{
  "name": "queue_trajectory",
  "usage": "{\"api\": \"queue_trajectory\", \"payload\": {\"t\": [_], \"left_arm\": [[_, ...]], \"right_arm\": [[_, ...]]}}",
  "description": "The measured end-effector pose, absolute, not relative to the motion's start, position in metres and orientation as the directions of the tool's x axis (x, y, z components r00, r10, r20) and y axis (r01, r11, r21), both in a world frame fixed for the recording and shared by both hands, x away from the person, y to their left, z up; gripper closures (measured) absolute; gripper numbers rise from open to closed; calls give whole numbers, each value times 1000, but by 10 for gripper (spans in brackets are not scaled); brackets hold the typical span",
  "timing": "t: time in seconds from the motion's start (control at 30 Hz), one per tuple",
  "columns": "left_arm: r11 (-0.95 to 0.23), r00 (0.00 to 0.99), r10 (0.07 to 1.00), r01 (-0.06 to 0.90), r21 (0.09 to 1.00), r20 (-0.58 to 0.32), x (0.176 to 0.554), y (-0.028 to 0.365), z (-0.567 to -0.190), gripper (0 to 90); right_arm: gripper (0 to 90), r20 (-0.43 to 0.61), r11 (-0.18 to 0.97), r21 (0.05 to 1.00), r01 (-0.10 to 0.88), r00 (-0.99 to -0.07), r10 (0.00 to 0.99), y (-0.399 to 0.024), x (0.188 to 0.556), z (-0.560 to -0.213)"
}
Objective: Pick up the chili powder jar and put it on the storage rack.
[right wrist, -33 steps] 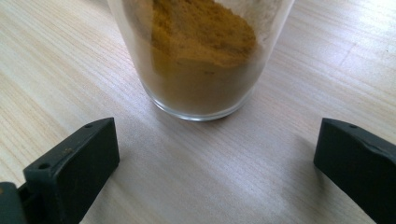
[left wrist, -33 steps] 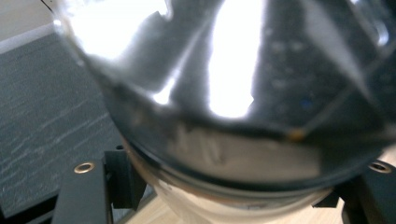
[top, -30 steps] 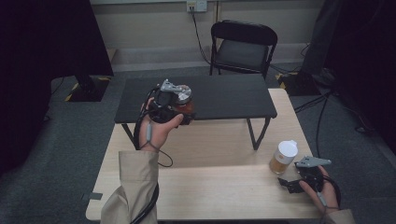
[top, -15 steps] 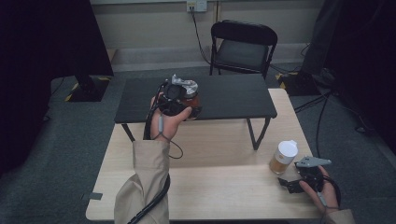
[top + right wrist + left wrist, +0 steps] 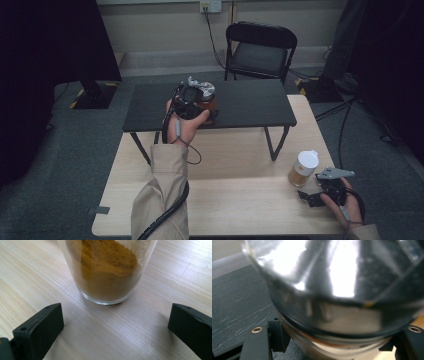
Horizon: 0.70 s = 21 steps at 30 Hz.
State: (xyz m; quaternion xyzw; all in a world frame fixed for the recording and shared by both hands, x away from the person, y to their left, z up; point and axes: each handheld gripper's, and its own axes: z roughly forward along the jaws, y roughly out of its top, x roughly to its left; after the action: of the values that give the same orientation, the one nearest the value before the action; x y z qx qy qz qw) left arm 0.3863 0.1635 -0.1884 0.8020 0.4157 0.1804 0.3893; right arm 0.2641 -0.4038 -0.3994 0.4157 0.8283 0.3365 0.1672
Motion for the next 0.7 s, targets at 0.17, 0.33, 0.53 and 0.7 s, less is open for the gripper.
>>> {"api": "queue_trajectory", "payload": {"t": [0.17,0.33,0.53,0.7], "left_arm": [[-348,590,807,522,779,-35,386,164,-190,305],[-346,588,808,522,780,-35,385,164,-190,302],[-297,553,830,541,787,-67,382,167,-192,174],[-279,555,828,537,796,-84,378,172,-196,90]], "right_arm": [[0,2,428,696,576,-599,801,-404,264,-399],[0,3,428,696,577,-598,801,-404,264,-399],[0,2,428,696,576,-599,801,-404,264,-399],[0,3,428,696,576,-598,801,-404,264,-399]]}}
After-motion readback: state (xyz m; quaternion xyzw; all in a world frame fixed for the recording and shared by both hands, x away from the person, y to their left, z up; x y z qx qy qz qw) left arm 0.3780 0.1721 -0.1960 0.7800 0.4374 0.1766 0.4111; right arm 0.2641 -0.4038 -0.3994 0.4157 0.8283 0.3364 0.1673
